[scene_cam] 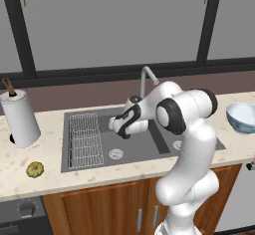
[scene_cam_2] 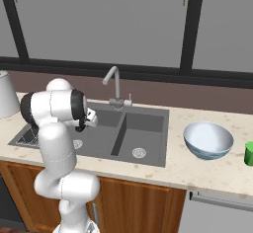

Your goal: Remove the squash and eggplant from the sink. Then move the bowl and cup from the counter to the sink for washing.

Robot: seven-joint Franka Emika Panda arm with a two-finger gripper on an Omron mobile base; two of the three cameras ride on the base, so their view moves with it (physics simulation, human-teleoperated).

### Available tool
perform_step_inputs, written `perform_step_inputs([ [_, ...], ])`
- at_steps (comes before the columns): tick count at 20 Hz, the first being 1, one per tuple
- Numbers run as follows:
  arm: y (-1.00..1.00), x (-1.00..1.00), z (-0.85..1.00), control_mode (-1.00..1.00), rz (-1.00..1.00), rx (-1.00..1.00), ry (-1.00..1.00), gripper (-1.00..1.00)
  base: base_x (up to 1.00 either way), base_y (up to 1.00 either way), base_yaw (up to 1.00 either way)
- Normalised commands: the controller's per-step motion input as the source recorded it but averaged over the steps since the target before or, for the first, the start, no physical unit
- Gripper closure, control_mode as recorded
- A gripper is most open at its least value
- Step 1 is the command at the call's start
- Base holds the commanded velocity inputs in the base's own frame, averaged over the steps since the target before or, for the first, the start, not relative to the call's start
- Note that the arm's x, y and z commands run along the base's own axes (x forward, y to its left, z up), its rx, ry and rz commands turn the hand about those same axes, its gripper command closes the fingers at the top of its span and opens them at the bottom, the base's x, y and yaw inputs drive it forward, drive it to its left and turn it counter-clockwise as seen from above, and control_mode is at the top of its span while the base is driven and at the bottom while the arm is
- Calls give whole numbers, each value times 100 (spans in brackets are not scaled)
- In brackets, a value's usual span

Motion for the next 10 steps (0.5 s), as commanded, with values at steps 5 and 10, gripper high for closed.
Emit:
perform_step_inputs([
  [5,0,-14,29,-100,0,-1,-1,100,0,0,0],
  [10,0,-16,33,-100,0,-2,-1,100,0,0,0],
])
